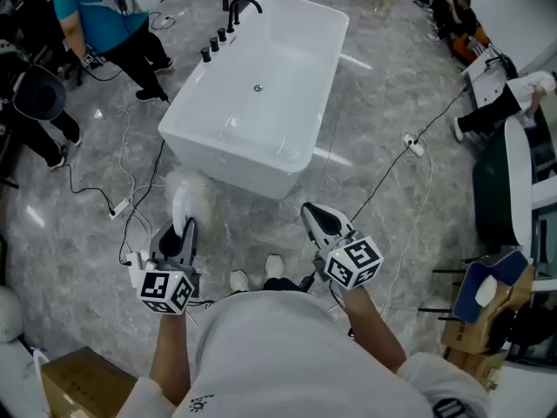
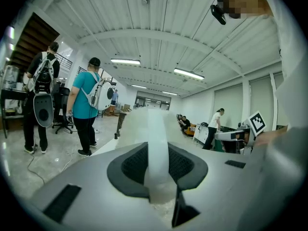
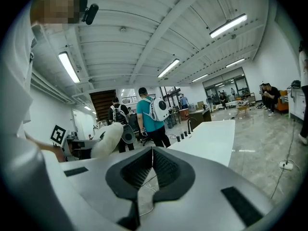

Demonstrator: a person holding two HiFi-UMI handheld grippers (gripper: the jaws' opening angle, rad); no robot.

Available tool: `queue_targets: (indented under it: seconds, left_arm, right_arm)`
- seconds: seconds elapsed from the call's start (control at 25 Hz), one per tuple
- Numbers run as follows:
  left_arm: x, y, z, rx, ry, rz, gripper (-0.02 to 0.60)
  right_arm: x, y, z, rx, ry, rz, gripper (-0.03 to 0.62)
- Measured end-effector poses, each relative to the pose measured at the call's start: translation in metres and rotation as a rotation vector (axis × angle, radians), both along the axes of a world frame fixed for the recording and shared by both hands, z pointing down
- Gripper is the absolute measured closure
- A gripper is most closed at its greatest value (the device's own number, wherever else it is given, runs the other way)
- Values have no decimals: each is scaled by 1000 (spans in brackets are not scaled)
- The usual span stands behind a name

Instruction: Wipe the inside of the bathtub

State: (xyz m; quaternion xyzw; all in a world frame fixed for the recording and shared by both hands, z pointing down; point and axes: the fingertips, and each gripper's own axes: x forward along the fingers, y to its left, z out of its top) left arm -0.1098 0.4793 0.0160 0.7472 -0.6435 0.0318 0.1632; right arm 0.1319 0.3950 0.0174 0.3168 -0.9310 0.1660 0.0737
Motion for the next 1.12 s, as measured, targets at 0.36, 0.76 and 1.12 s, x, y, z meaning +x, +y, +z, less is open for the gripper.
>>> queue_targets:
  seconds: [0.36,0.76,1.12]
  left_arm:
    - [25,-14,1,-12,-12,-2,483]
    - [50,-25,13,-46,-32,-47,483]
    - [56,-32,16,-82,-64,-75,483]
  right_arm:
    - [17,-16,8,-27,-14,-21,574]
    - [42,-36,26,-49,-25,-58,574]
    - [58,-47,41,-80,-26,-84,574]
